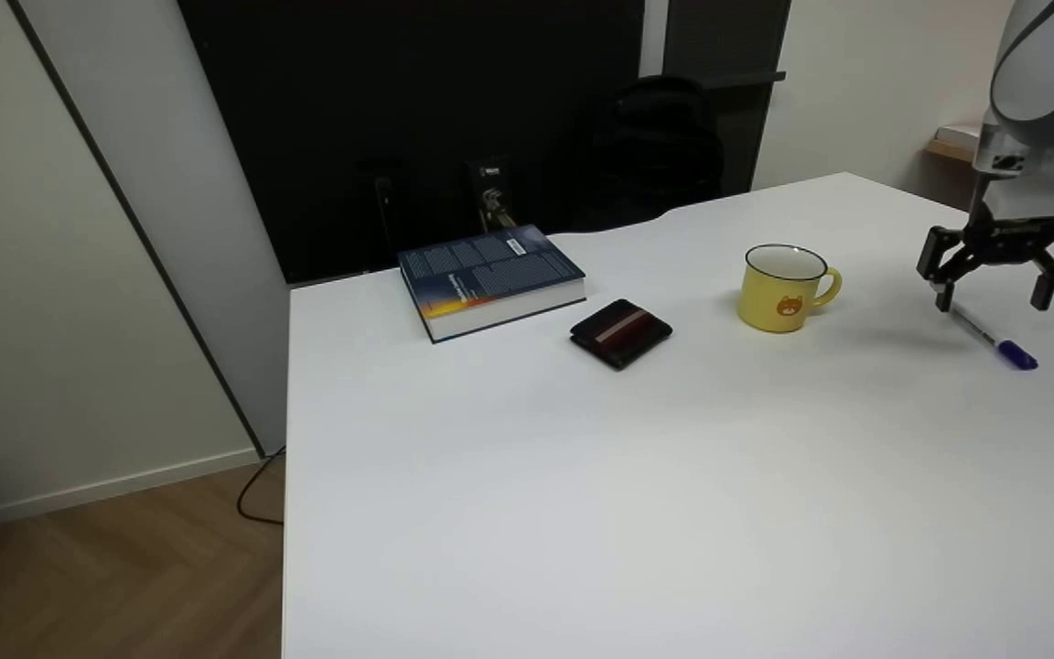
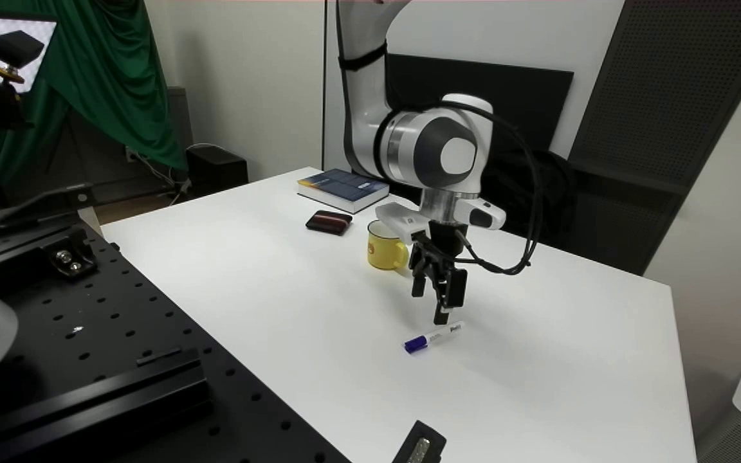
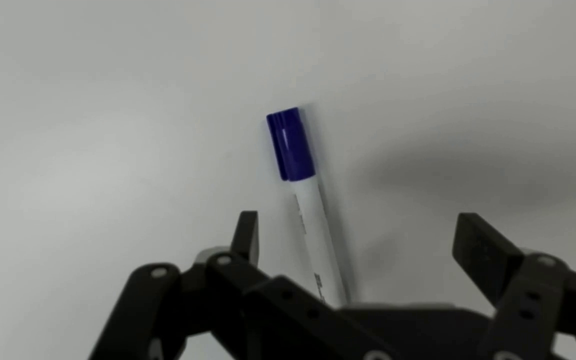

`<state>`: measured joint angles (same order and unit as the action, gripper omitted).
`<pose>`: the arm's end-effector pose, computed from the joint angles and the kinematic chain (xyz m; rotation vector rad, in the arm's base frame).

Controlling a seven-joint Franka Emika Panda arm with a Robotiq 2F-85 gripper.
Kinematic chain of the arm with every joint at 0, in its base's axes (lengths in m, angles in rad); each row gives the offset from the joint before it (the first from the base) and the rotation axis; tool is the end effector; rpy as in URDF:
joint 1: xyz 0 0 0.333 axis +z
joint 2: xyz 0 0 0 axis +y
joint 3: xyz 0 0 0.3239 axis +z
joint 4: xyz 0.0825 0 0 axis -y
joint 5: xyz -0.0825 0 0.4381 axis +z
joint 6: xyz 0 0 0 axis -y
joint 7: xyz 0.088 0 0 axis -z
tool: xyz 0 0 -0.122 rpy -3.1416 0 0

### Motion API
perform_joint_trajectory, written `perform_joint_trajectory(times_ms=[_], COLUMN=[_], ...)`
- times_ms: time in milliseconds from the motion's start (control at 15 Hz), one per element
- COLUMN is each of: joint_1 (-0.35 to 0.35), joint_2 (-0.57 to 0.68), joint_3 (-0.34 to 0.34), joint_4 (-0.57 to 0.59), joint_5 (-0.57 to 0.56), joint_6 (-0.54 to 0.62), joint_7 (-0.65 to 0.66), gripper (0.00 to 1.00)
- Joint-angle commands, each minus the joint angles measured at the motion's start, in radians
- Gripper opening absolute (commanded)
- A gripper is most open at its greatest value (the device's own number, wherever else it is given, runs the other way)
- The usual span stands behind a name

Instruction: Take the marker out of the mug and put it on the table then place it back in the mug

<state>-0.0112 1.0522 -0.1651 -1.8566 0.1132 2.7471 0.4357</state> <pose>0.5643 -0.1213 -0.1114 2.8481 -0.9569 -0.1914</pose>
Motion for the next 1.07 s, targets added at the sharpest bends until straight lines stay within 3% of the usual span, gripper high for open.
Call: perform_joint_trajectory(times_ms=[0, 1000], joint_1=[0.003, -0.063], joint_2=[0.053, 0.129], joint_3=[-0.010, 0.026], joint_4=[0.023, 0.054], joint_5=[0.022, 0.080], joint_6=[-0.004, 0.062], joint_7=[-0.018, -0.039], gripper=[1.00, 1.00])
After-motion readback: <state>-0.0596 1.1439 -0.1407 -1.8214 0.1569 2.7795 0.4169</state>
